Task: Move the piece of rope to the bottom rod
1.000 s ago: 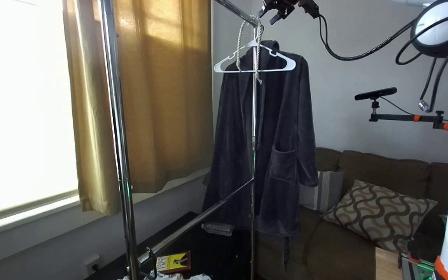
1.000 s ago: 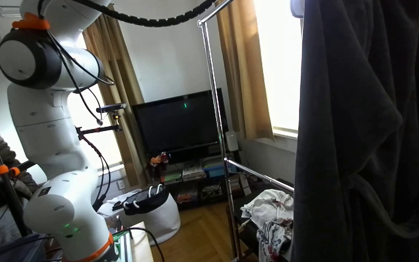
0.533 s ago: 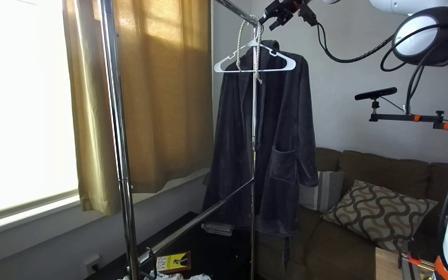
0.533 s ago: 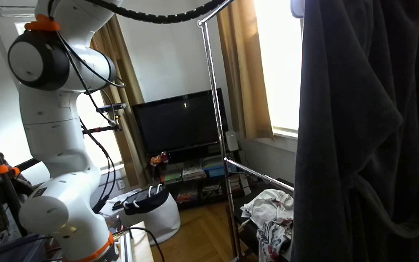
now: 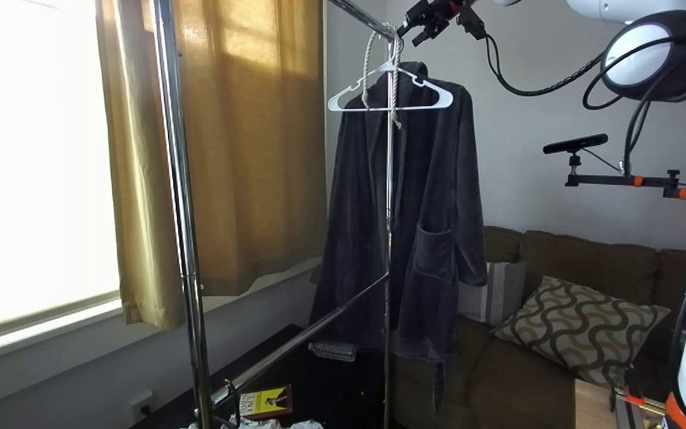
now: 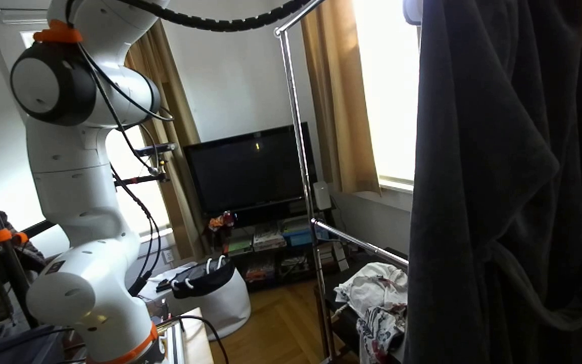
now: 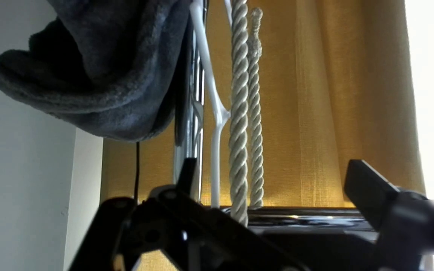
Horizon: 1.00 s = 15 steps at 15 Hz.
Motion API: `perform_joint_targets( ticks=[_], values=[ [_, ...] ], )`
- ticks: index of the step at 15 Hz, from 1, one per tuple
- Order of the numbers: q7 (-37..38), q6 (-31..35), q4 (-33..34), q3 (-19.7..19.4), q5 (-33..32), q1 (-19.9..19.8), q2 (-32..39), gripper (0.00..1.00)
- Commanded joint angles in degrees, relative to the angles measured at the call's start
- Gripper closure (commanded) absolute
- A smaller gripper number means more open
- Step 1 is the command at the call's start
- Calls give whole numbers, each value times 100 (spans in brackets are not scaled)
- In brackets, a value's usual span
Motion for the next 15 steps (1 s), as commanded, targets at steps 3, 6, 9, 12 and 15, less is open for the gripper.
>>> perform_joint_targets(
  ticks=[3,6,9,12,15],
  values=[
    [-154,437,67,-24,459,-144,217,0],
    [-139,663,67,20,682,-133,319,1],
    [-115,809,47,71,714,-71,384,31],
    [-80,1021,77,115,745,-62,427,55],
    [-72,1166,73,117,768,-93,423,78]
  ],
)
